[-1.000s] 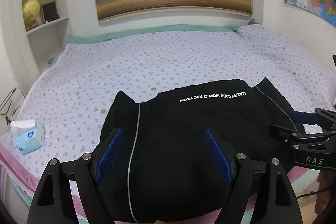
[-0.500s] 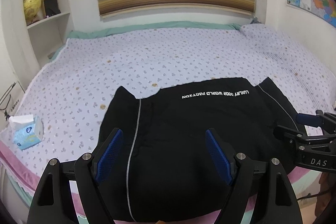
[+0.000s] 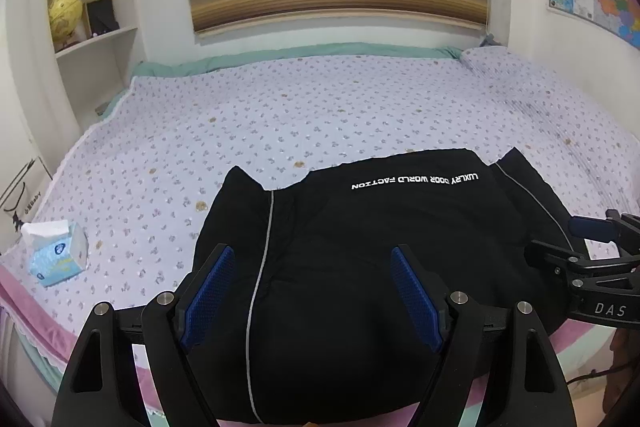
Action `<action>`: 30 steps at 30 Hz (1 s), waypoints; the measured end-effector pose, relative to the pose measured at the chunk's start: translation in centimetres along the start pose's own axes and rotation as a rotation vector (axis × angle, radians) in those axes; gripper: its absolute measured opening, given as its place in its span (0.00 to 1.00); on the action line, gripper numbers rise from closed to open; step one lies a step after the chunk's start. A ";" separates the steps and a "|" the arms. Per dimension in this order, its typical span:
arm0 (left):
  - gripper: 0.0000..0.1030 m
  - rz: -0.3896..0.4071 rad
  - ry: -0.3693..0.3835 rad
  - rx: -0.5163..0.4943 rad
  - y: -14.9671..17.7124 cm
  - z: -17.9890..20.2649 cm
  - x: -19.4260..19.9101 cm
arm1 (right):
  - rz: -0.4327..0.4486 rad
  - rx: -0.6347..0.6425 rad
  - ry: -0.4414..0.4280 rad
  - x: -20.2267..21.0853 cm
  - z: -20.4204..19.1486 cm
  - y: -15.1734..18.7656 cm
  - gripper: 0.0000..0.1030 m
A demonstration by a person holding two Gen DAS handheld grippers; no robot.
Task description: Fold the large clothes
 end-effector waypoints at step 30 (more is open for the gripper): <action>0.79 -0.022 -0.018 -0.021 0.6 0.6 -0.5 | -0.007 0.016 -0.009 -0.2 -0.1 0.1 0.80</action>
Point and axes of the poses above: each gripper's, at about its wrist camera, not at the fingertips, and x roughly against the way its jaws point, z to its right, y to its underside, the point moved 6 cm from there along -x, roughly the way its jaws point, and after that the axes turned 4 degrees about -y, right-handed, at the moved point
